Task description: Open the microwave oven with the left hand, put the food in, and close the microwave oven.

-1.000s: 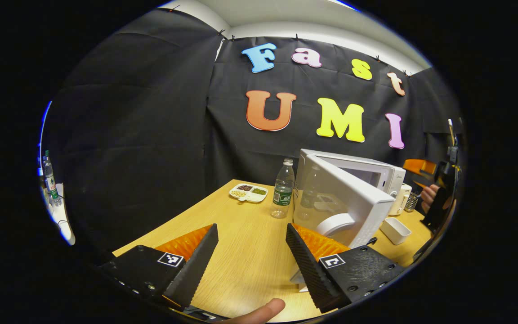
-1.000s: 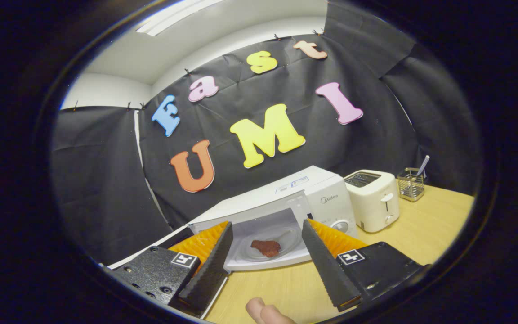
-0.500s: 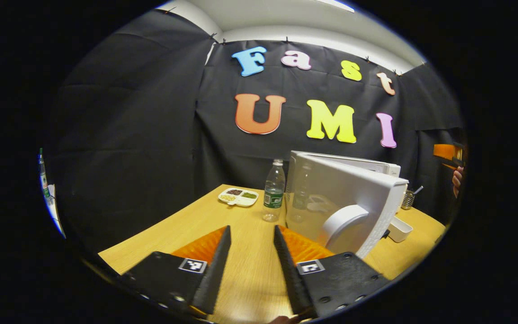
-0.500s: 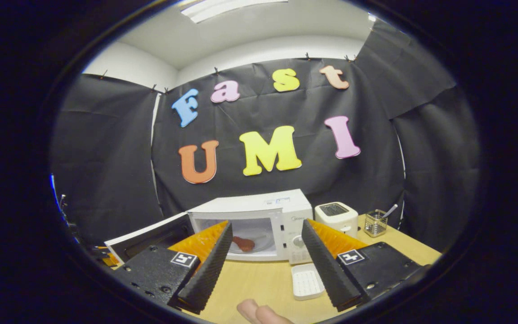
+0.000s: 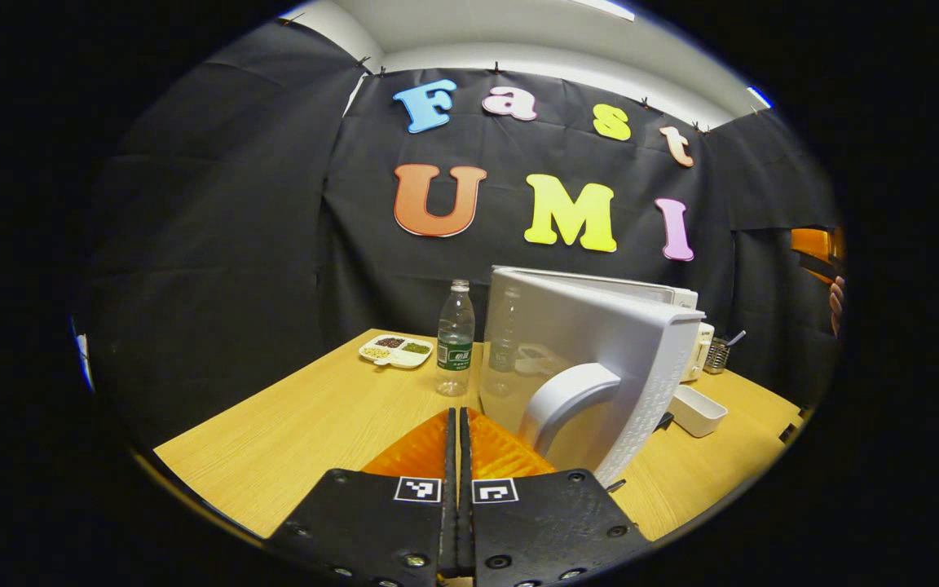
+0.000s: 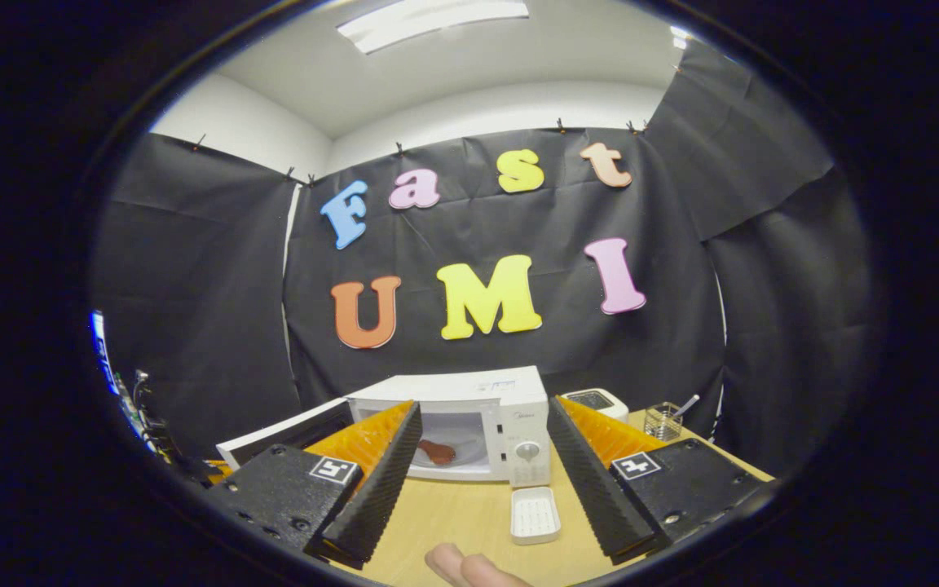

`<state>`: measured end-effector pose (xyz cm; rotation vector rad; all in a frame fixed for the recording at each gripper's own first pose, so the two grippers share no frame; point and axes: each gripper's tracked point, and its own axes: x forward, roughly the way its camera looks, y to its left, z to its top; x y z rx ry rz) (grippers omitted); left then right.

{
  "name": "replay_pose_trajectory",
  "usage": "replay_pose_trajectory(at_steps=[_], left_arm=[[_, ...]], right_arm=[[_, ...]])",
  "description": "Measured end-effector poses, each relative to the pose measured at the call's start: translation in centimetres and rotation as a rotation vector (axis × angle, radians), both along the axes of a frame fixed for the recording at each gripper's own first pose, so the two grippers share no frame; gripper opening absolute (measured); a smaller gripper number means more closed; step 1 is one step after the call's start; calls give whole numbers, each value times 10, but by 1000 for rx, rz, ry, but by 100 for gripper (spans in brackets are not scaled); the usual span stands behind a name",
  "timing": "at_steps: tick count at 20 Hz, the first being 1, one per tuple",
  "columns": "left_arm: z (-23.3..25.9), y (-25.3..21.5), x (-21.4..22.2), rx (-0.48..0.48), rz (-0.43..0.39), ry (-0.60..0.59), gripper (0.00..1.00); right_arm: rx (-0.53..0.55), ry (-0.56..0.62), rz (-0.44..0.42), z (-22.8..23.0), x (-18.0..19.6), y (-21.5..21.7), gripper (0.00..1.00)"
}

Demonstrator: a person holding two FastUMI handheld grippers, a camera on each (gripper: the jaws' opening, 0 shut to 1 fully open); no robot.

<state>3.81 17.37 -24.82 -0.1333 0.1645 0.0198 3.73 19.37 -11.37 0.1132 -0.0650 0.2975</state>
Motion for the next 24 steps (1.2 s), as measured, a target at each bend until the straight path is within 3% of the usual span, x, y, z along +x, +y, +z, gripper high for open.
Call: replay_pose_trajectory(at_steps=[16,24], left_arm=[[6,-125,41,9,-166,-13,0],[9,-206,76,43,-334,-8,0]], right_arm=[[5,11,-34,-9,7,-57,98],[39,44,-55,-20,23,-93,98]])
